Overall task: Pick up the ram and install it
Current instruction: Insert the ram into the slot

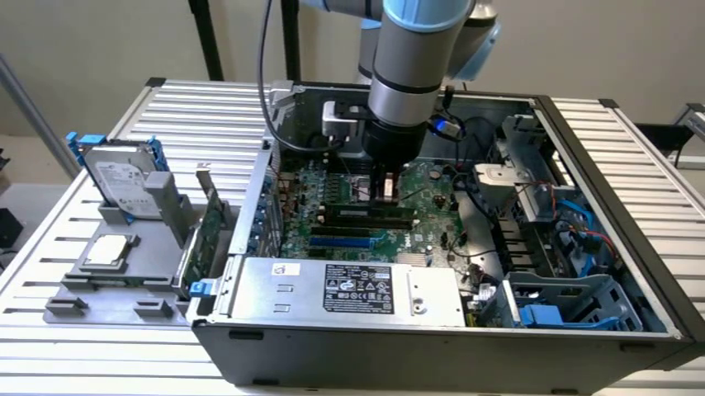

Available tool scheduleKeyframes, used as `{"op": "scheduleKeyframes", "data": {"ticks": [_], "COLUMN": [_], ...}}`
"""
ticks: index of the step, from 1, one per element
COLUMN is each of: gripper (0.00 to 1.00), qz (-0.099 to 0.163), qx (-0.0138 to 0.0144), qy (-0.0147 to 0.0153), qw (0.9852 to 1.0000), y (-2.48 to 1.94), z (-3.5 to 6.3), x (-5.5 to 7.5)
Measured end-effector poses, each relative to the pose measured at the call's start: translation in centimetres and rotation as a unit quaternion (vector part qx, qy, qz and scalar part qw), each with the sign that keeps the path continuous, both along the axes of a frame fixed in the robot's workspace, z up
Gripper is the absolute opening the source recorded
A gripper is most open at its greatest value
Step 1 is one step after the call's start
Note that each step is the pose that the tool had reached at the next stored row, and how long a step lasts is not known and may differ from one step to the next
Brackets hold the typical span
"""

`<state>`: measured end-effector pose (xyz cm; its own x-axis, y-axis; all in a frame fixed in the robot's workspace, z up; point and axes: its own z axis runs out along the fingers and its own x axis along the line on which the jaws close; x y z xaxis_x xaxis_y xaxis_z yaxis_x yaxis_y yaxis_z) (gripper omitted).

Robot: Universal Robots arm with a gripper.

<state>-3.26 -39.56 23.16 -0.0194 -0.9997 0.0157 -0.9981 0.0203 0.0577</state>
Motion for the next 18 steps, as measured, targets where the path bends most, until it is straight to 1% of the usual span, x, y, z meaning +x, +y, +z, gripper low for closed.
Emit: {"op": "scheduleKeyframes", "data": {"ticks": [4,18], "gripper": [0.13,0.13], "qz": [0.000,-0.006], "qx": [-0.0019,-0.0022], "qy": [0.0001,0.0000], "qw": [1.0000,1.0000], "y": [0.01,0.20], "z": [-0.10,-0.51], "x": [-0.05,-0.07]}}
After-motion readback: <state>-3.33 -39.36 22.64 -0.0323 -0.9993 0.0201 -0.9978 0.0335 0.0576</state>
